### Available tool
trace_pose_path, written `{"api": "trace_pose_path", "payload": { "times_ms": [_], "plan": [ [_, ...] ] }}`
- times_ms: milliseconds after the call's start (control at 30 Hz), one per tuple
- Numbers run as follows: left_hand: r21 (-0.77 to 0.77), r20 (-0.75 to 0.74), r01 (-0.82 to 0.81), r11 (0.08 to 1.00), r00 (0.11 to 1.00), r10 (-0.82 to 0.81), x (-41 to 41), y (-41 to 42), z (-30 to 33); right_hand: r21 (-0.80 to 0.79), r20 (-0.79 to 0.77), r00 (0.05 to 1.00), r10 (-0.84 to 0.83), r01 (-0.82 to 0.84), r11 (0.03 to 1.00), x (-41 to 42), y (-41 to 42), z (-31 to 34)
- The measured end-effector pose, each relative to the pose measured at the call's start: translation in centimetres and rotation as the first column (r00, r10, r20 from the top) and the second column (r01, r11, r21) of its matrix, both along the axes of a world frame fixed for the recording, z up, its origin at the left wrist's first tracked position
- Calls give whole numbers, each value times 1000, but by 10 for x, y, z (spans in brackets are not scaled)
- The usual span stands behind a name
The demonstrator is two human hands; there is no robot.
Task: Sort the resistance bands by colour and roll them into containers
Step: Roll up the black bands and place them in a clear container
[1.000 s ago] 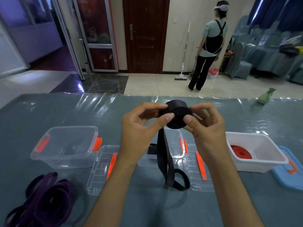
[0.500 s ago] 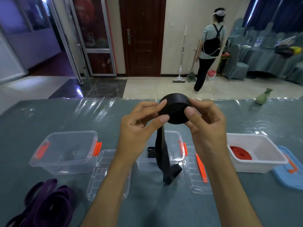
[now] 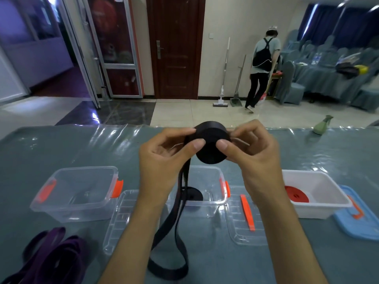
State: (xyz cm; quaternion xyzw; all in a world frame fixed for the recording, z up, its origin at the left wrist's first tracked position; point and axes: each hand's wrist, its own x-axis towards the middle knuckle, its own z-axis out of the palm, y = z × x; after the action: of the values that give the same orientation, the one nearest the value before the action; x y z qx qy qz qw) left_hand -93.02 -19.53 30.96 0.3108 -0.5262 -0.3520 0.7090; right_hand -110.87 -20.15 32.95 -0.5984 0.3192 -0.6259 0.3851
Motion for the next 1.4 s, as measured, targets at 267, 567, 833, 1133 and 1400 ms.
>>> {"api": "trace_pose_path", "payload": {
  "times_ms": [267, 567, 833, 1133, 1400],
  "plan": [
    [-23, 45, 27, 999, 999, -26, 2, 4, -4, 62, 97, 995, 33, -39, 997, 4, -2, -11],
    [-20, -28, -81, 997, 996, 80, -9, 8, -9, 89, 75, 995, 70, -77, 993, -2, 1, -12],
    [-35, 101, -10, 999, 995, 14, -9, 3, -5, 112, 138, 988, 63, -79, 991, -1, 4, -19],
    [8, 174, 15, 1000, 985, -17, -11, 5, -12, 82, 66, 997, -36, 31, 996, -9, 3, -22],
    [37, 127, -45, 998, 991, 40, -11, 8, -13, 73, 10, 1000, -23, 22, 997, -6, 3, -23]
  ]
}}
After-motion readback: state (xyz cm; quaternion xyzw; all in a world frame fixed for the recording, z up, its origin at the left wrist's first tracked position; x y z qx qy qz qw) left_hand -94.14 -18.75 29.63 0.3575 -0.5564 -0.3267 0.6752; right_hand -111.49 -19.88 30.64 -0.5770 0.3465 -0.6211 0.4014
